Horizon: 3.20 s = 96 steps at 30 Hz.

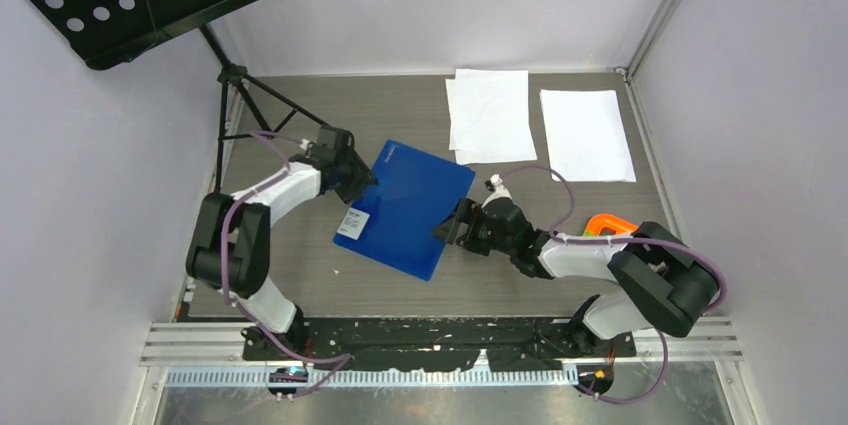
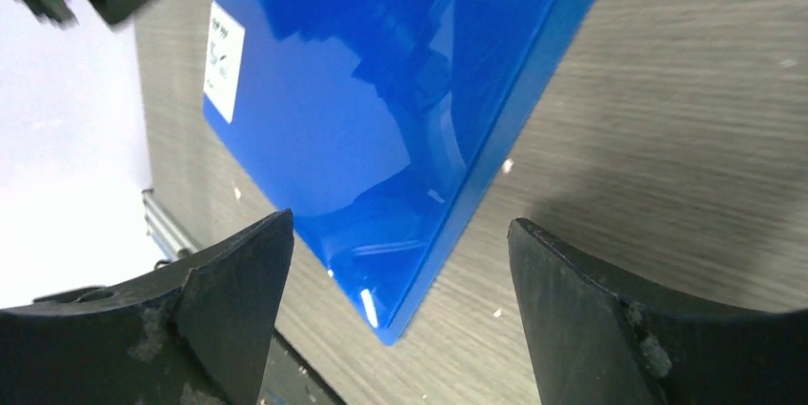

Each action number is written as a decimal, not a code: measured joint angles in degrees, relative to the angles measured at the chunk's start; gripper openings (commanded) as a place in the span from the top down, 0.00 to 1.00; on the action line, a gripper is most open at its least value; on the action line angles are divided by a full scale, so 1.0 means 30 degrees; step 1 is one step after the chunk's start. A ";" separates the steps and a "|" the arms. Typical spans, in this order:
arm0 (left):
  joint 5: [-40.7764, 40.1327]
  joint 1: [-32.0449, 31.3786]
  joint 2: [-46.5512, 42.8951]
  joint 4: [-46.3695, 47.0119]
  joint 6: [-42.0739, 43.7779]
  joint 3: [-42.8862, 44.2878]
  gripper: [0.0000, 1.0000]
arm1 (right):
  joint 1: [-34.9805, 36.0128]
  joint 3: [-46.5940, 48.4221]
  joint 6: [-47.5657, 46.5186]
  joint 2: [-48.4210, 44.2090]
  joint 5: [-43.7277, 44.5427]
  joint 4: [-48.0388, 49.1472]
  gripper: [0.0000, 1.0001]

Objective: Put the files into the folder

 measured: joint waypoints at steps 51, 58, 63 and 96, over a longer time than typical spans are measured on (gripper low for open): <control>0.0940 -0.0299 -1.1577 0.4779 -0.5923 -1.3624 0.38 | -0.5275 3.4264 -1.1030 2.2418 -0.5093 -1.2604 0.02; 0.0954 -0.0211 -1.2582 0.3133 -0.5530 -1.3369 0.38 | -0.5282 3.3995 -1.0877 2.2243 -0.5115 -1.2713 0.02; 0.0947 0.0036 -1.3500 0.2521 -0.5231 -1.3318 0.38 | -0.5282 3.2975 -1.0732 2.1711 -0.5180 -1.2262 0.02; 0.1945 0.1377 -1.1591 0.6564 -0.5515 -1.3967 0.43 | -0.5253 3.0061 -0.9887 2.0356 -0.5814 -1.0469 0.02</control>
